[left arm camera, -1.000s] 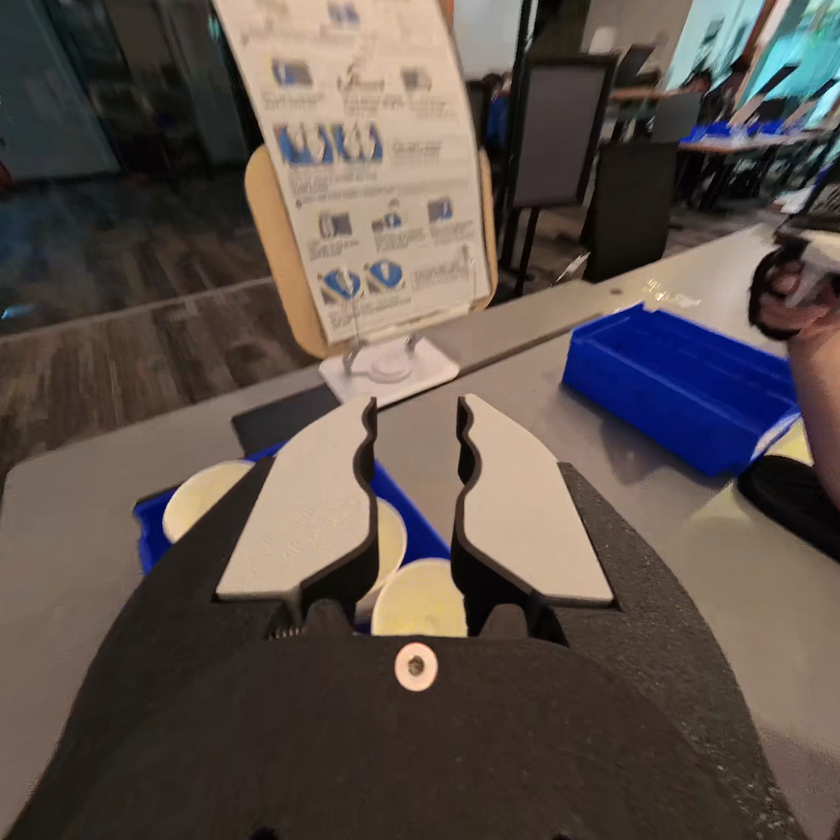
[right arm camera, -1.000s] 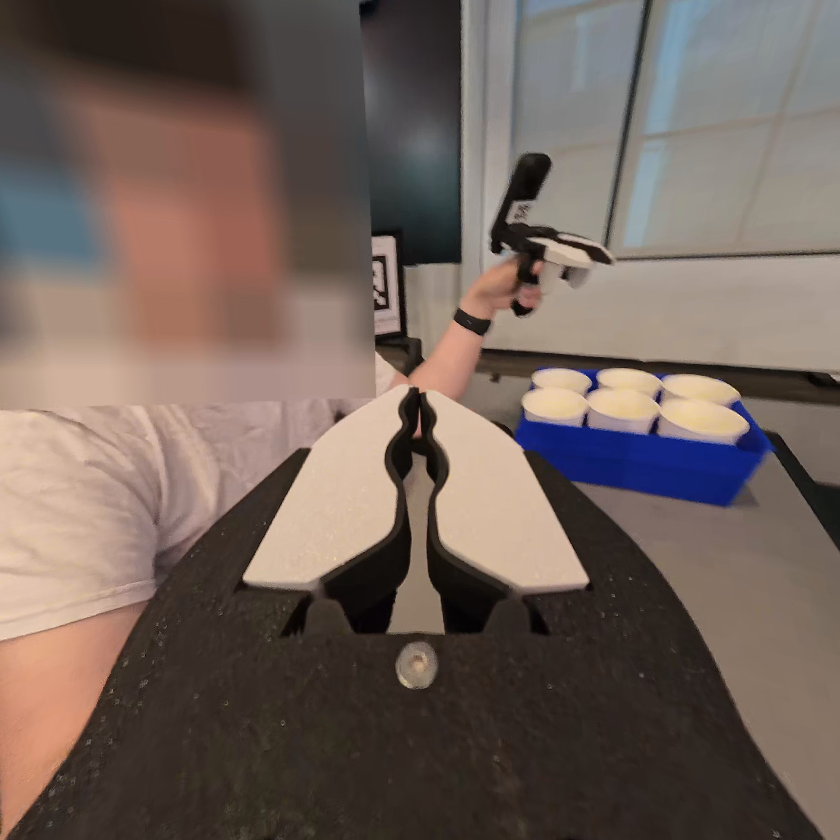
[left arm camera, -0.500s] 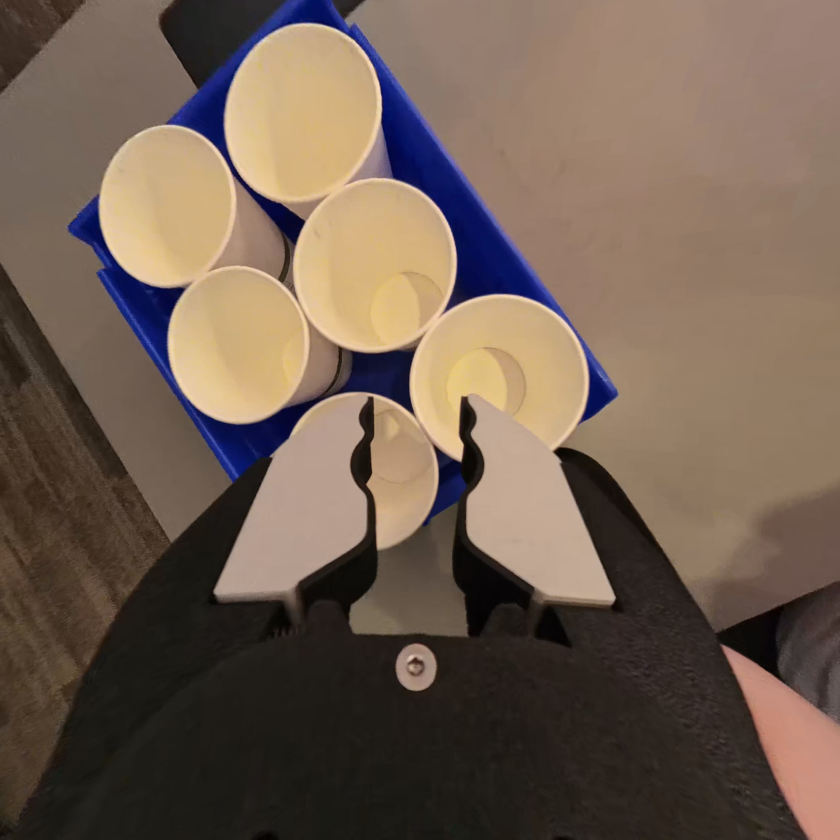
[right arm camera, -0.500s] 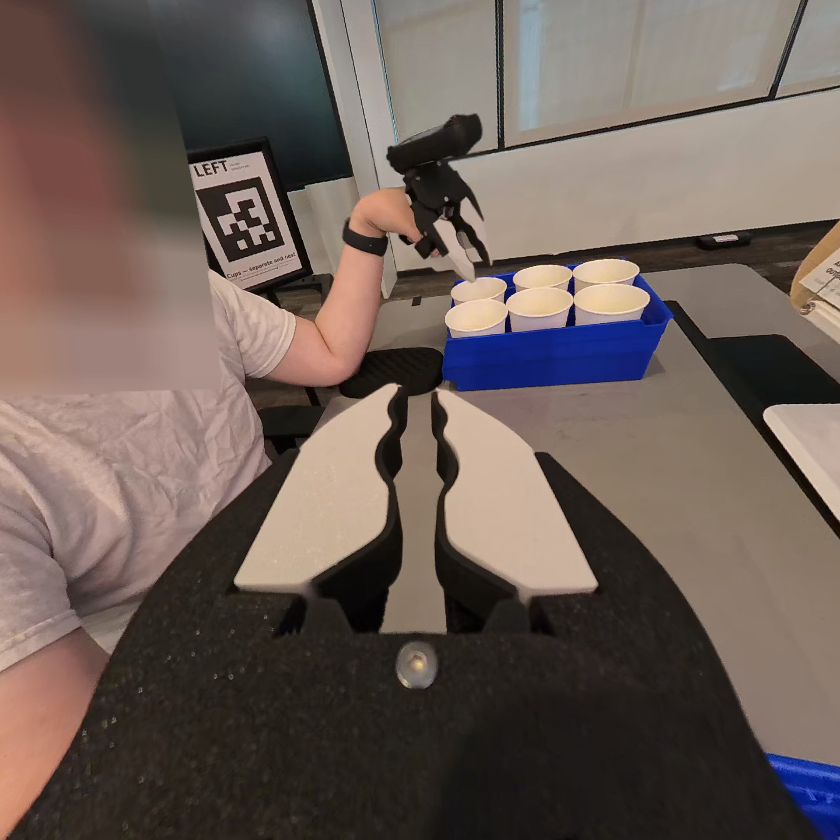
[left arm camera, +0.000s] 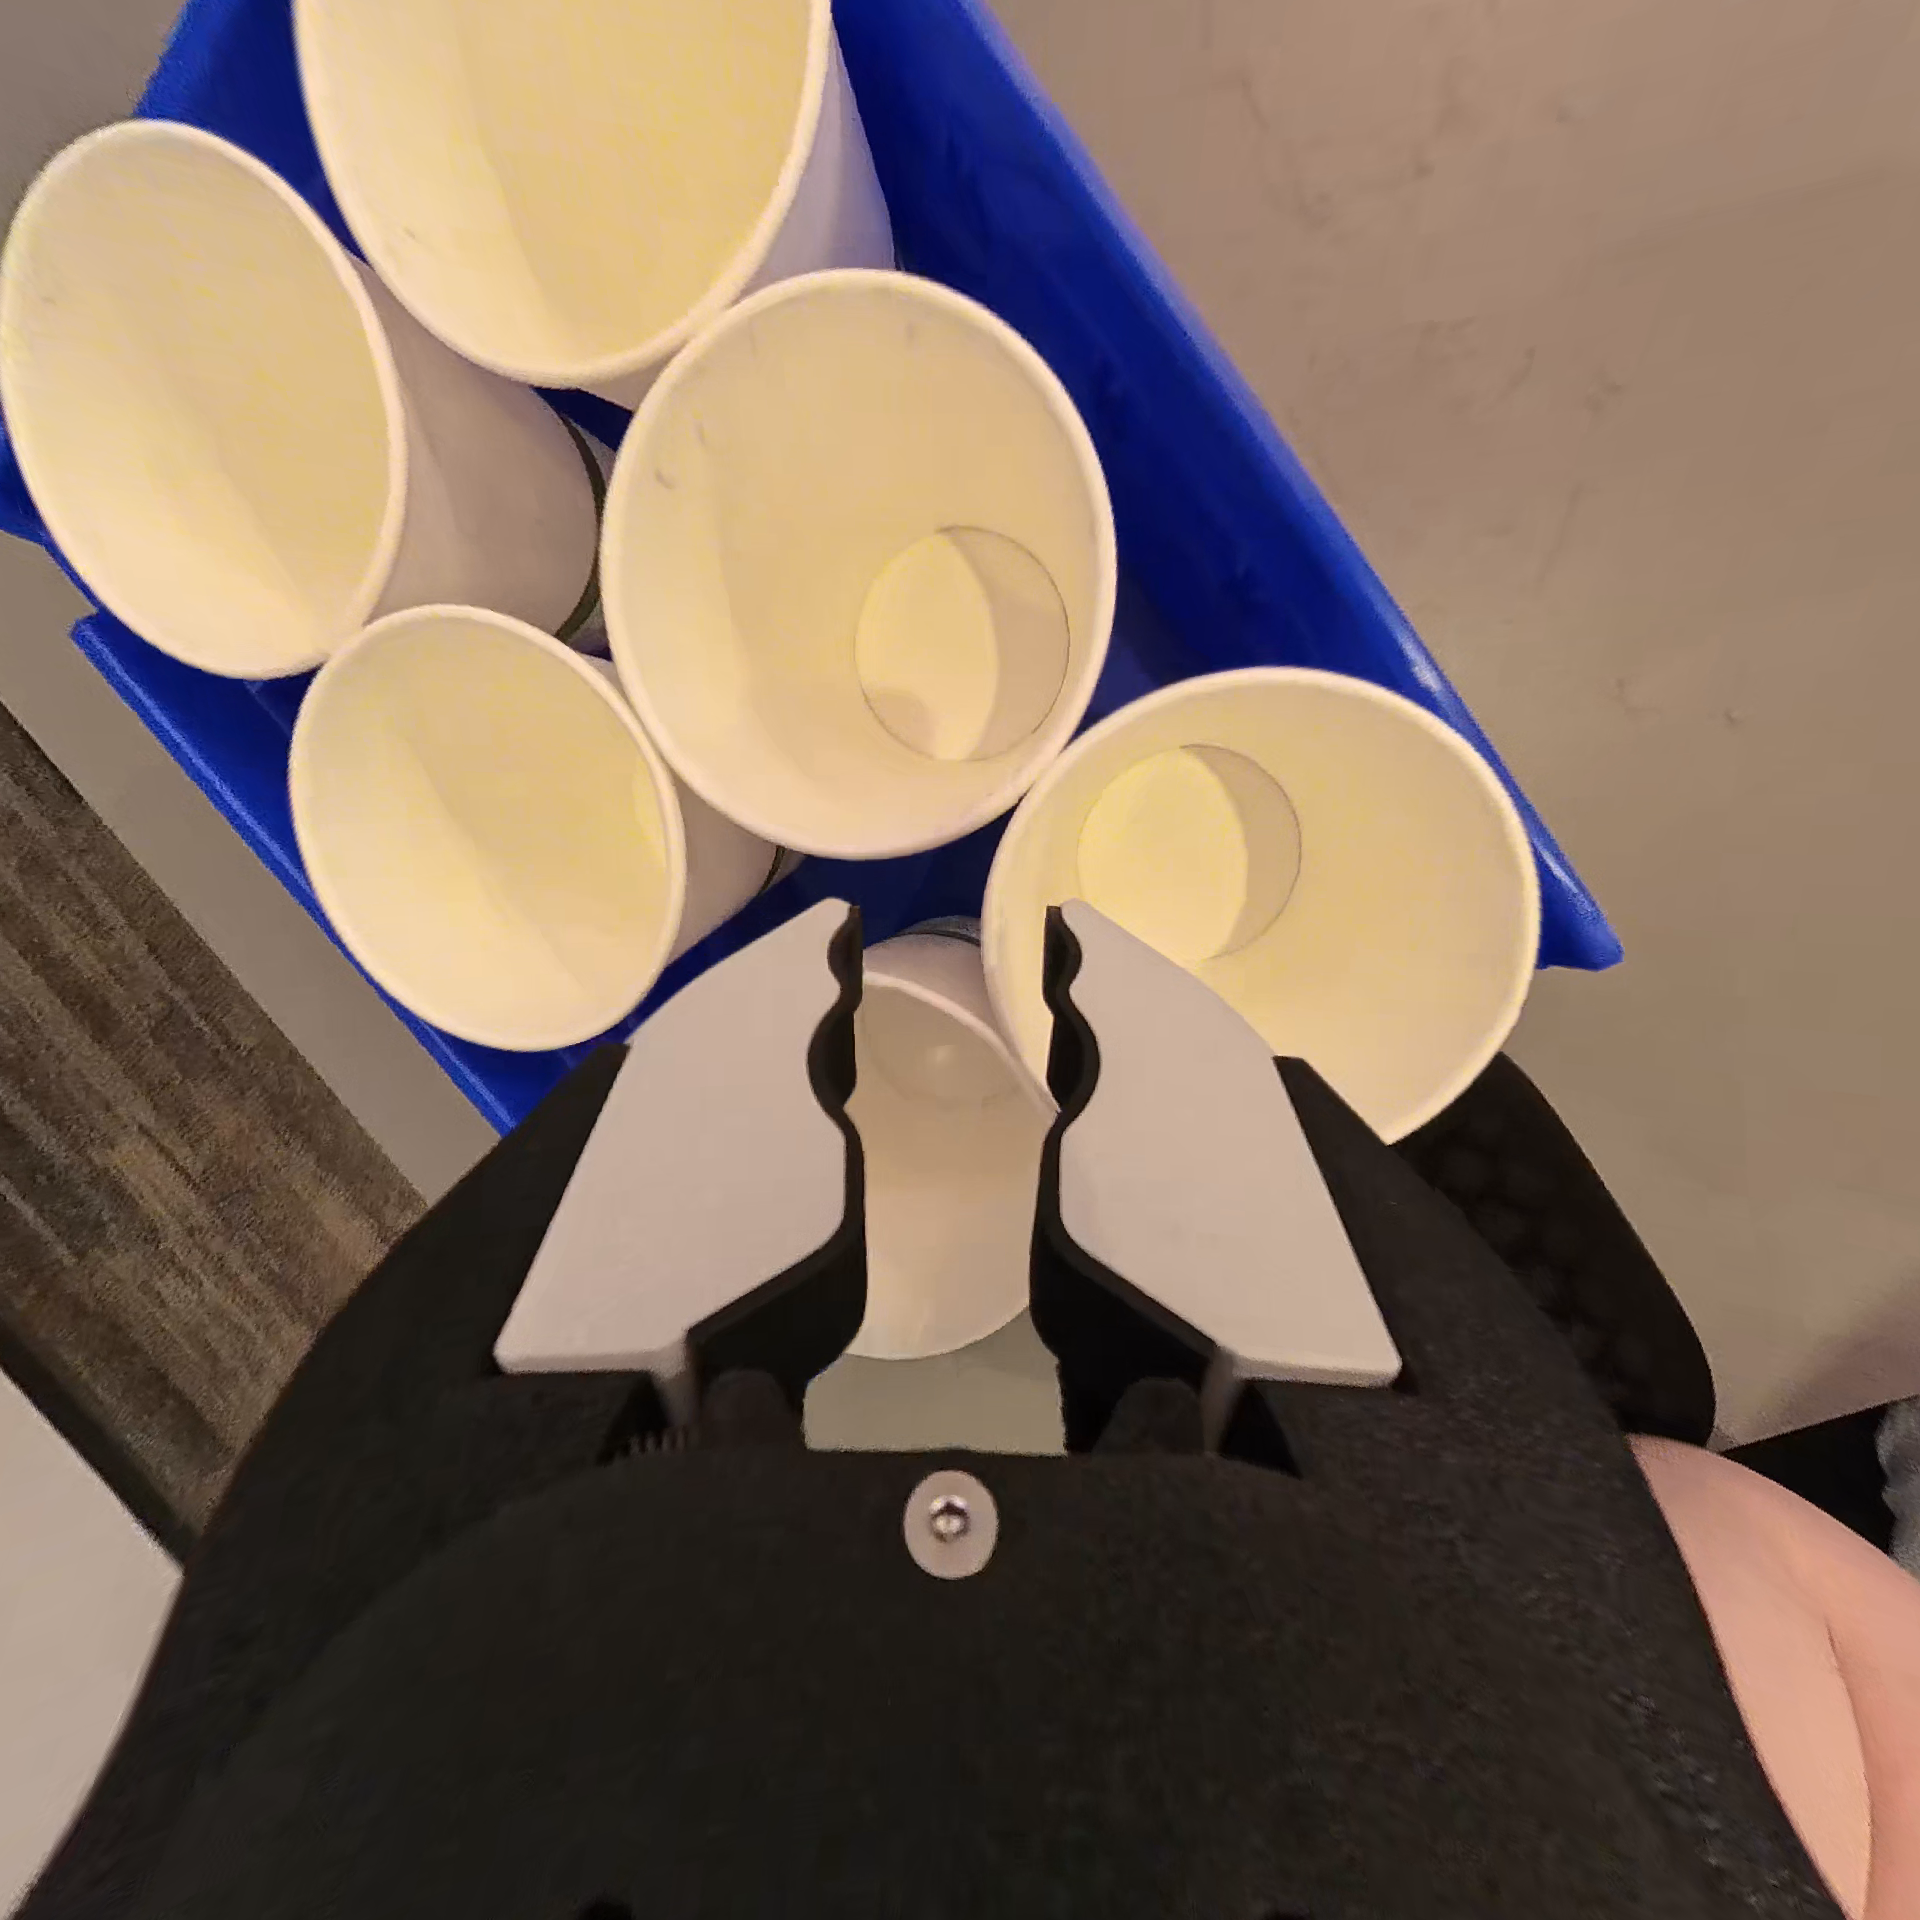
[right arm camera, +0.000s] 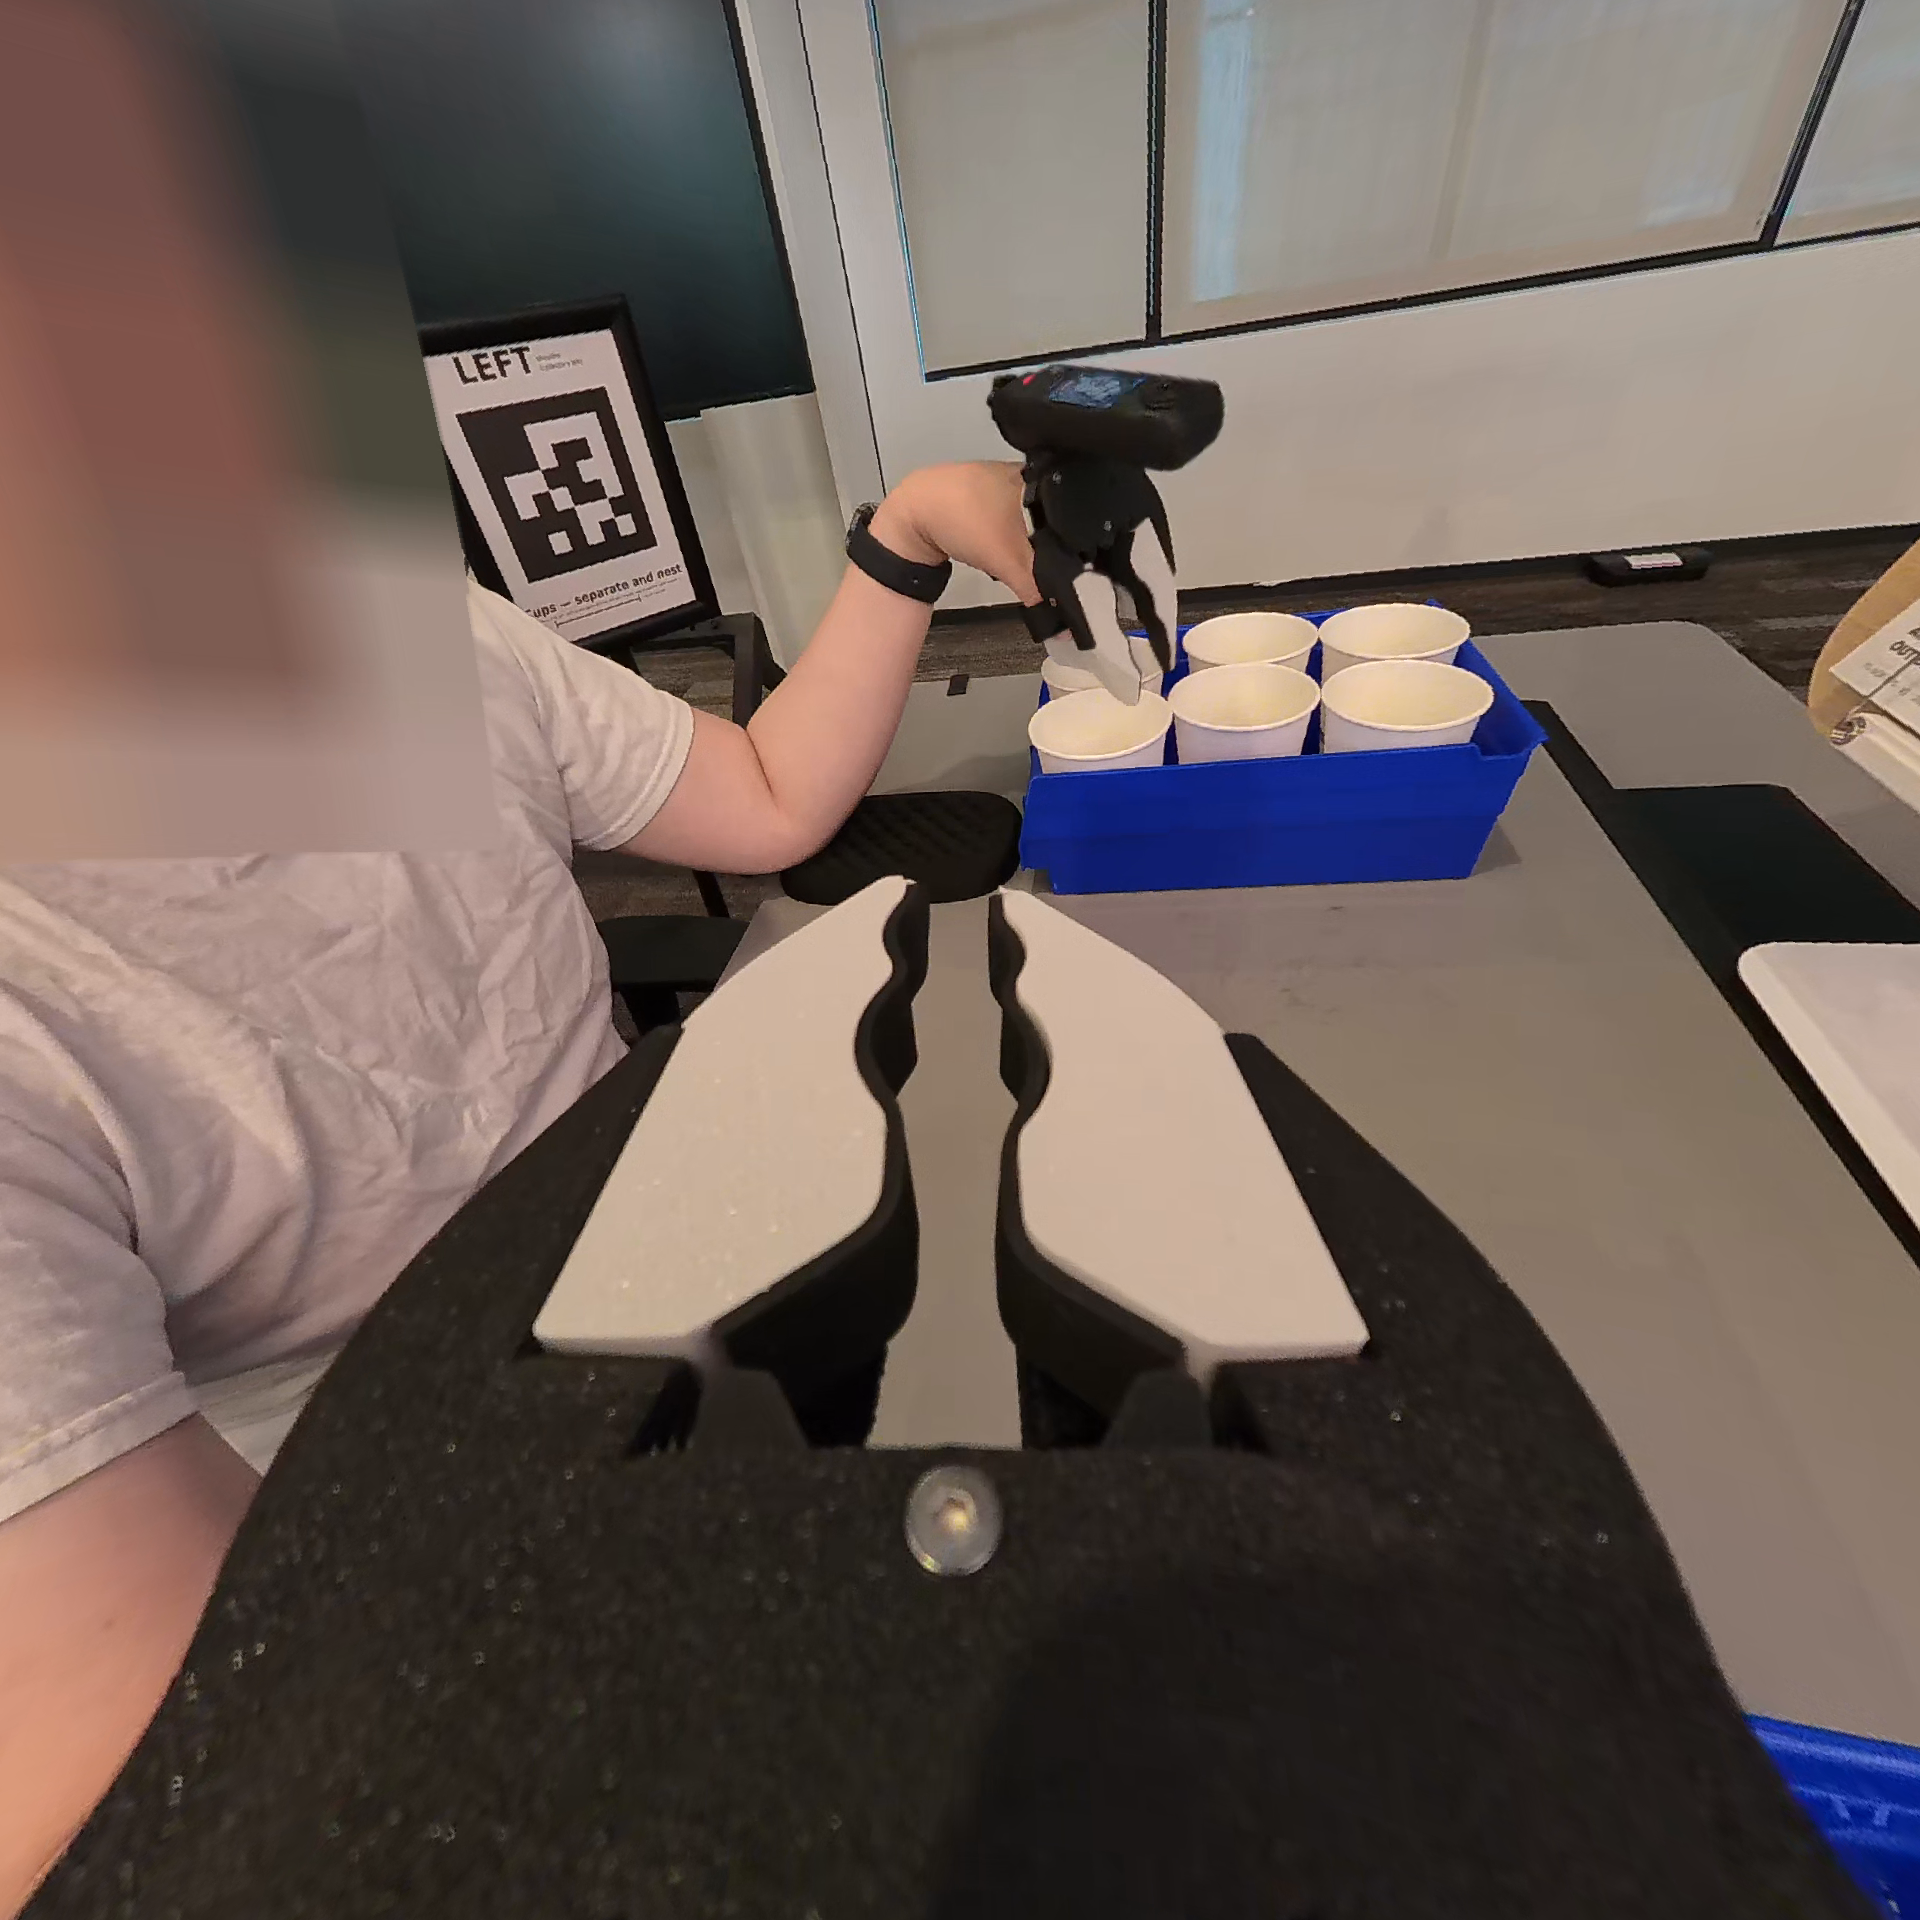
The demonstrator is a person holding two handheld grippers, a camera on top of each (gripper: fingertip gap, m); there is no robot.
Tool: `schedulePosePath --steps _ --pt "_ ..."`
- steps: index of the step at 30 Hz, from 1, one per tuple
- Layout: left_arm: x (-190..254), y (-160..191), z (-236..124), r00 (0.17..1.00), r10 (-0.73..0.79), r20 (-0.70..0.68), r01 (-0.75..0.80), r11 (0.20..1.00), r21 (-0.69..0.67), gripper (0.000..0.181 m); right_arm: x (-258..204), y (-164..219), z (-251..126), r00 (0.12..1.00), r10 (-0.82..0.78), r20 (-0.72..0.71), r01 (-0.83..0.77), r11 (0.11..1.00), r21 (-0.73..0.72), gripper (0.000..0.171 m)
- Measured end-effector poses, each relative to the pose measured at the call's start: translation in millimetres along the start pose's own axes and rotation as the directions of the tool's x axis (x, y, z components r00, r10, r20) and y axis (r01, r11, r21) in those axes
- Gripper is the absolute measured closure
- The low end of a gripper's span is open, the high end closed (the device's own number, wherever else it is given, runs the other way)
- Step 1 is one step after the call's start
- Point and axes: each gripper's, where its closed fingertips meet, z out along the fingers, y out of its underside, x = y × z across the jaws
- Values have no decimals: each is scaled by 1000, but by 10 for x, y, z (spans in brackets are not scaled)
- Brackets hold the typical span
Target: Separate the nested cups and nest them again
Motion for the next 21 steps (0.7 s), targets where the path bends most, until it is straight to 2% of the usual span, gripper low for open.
schedulePosePath --steps 9,21 --pt "9 30 147 1000 18 -5 -18 997 -78 151 -5 11 -12 1000 -3 0 3 1000 -7 161" --pt "27 23 159 1000 14 -23 -16 997 -72 151 -3 13 -40 1000 -1 -2 1 1000 -2 160"
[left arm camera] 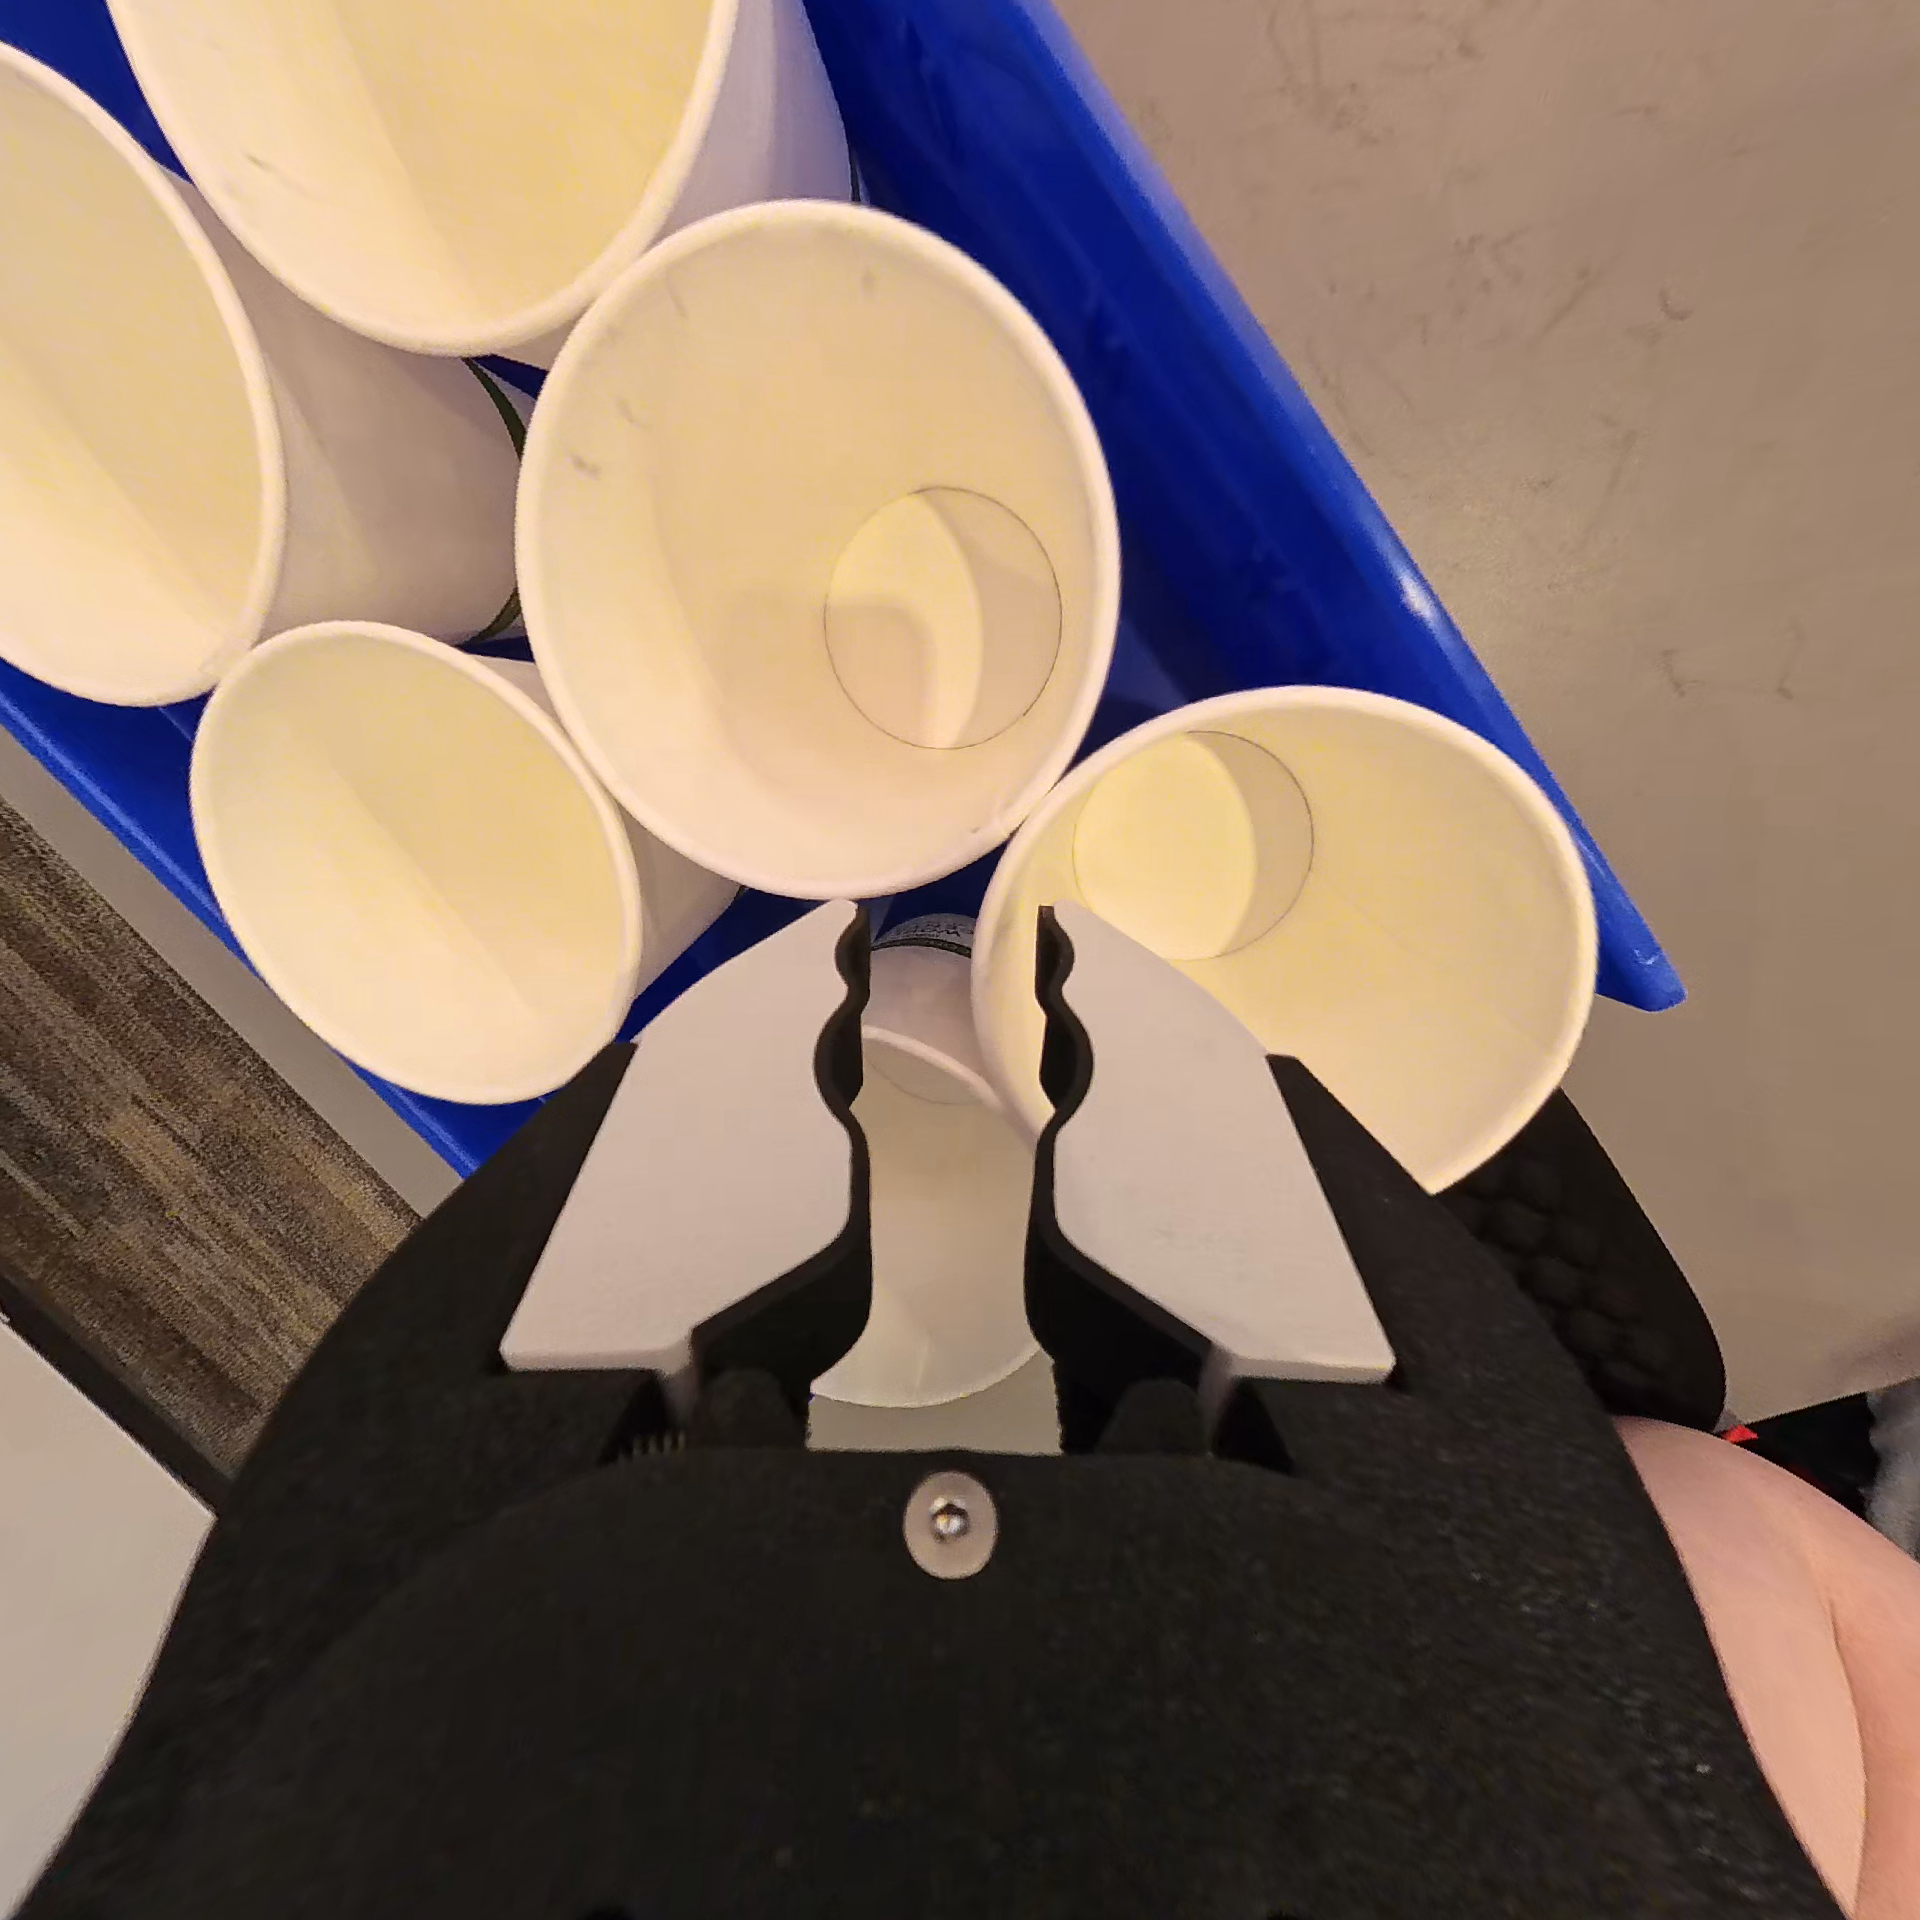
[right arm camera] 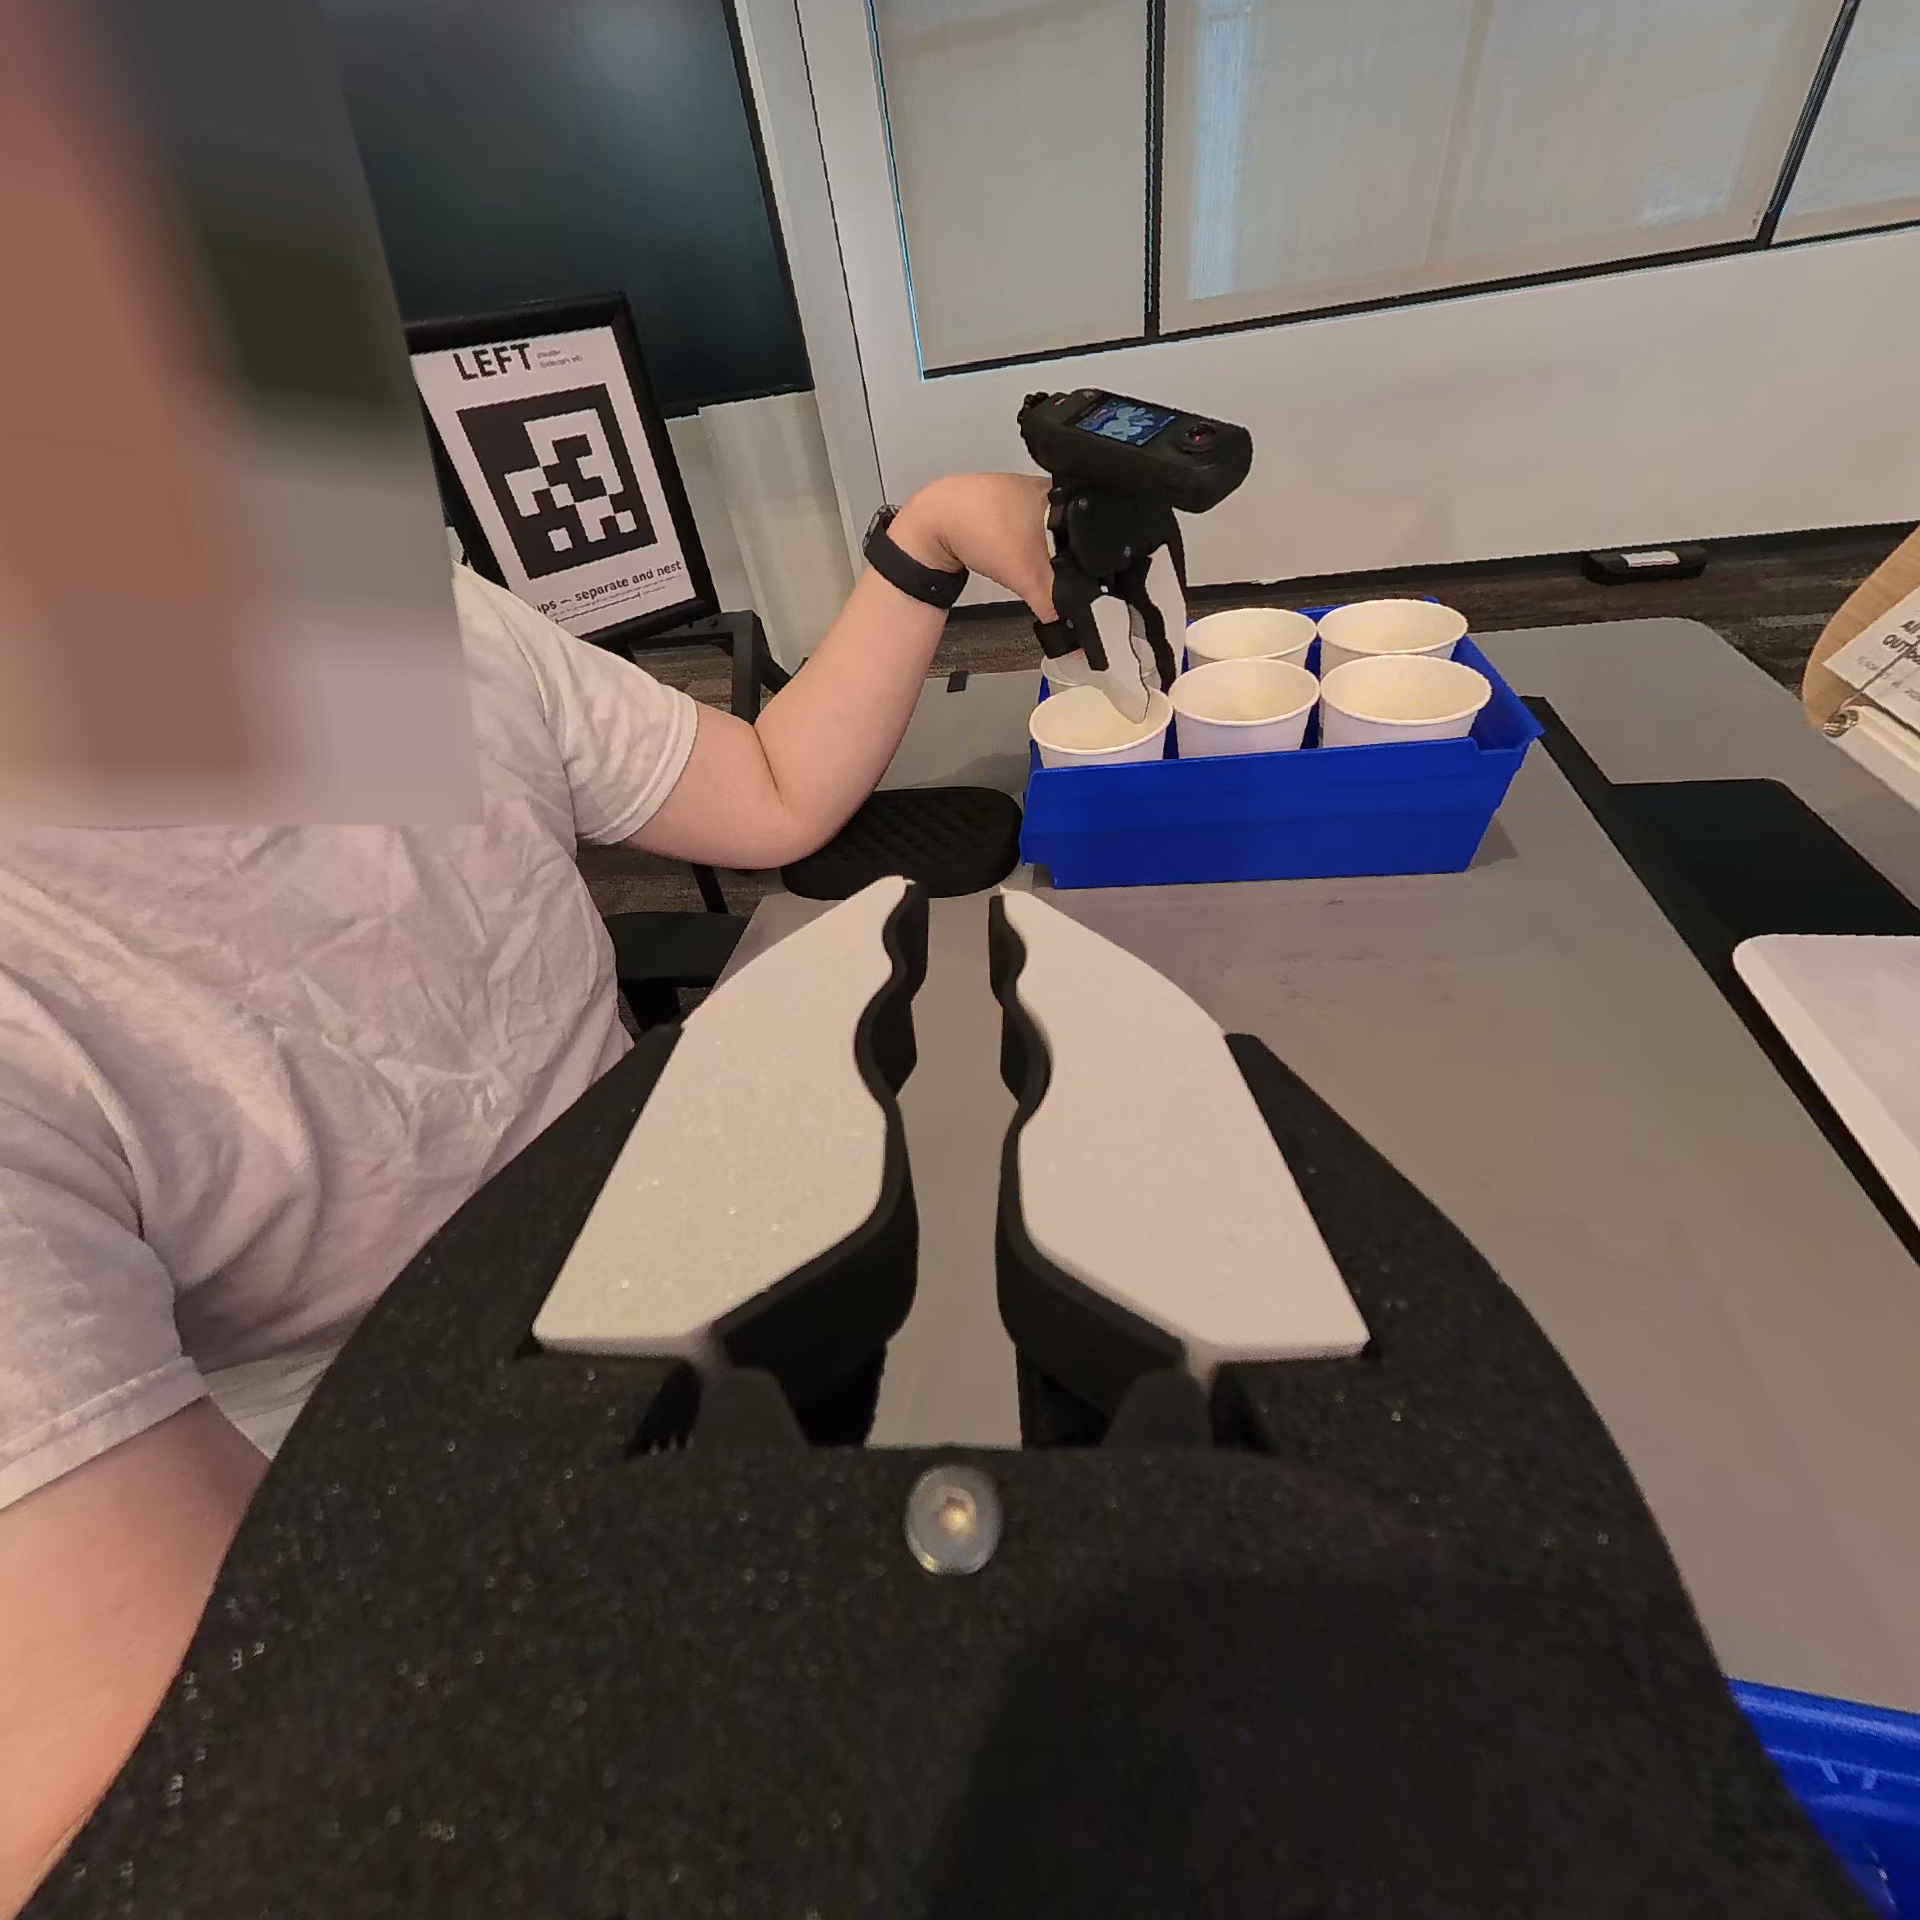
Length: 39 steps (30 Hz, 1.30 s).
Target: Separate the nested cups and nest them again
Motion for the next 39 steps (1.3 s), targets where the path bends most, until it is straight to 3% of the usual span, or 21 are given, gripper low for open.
schedulePosePath --steps 39 --pt "55 47 118 997 -33 -69 29 998 -60 165 43 60 -11 1000 21 -12 -22 1000 -21 160"
